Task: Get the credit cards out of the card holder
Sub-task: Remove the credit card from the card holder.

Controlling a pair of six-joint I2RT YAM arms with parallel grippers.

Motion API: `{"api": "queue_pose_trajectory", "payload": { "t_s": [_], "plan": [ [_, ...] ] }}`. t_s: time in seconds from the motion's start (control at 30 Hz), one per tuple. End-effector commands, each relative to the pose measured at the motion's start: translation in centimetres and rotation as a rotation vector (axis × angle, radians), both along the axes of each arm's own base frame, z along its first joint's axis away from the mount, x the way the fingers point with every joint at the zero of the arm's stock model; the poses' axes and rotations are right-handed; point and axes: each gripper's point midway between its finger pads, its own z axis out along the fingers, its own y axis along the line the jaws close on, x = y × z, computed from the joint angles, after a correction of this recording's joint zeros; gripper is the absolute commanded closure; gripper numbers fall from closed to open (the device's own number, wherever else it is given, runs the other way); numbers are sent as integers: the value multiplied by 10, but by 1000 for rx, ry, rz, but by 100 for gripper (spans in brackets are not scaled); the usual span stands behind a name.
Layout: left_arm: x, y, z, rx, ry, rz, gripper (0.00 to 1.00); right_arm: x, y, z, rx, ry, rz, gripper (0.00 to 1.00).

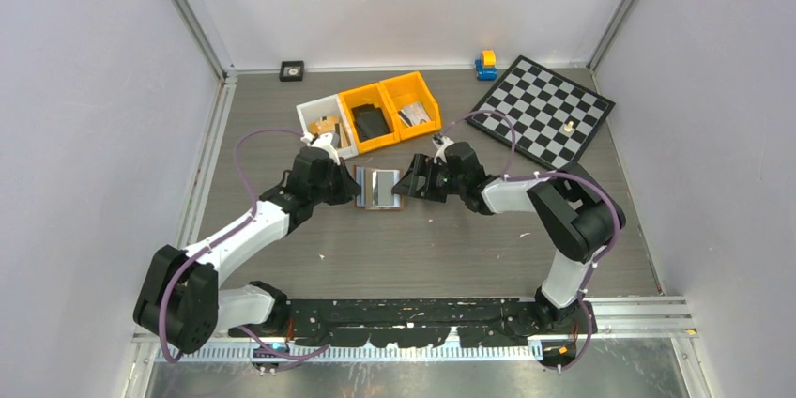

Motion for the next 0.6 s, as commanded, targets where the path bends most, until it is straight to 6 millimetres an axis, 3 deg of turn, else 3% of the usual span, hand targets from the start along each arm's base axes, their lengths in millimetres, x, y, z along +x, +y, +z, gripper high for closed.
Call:
{"api": "queue_pose_trajectory", "payload": {
  "t_s": [0.0,0.37,0.57],
  "plan": [
    [14,-10,27,-44,-85,-10,100,10,24,37,124,-74,61,12],
    [17,-36,-11,-15,52,-83,100,5,39,36,209,-28,109,26],
    [15,-58,-13,-83,73,-166,100,5,40,33,191,-18,112,28]
  ]
}}
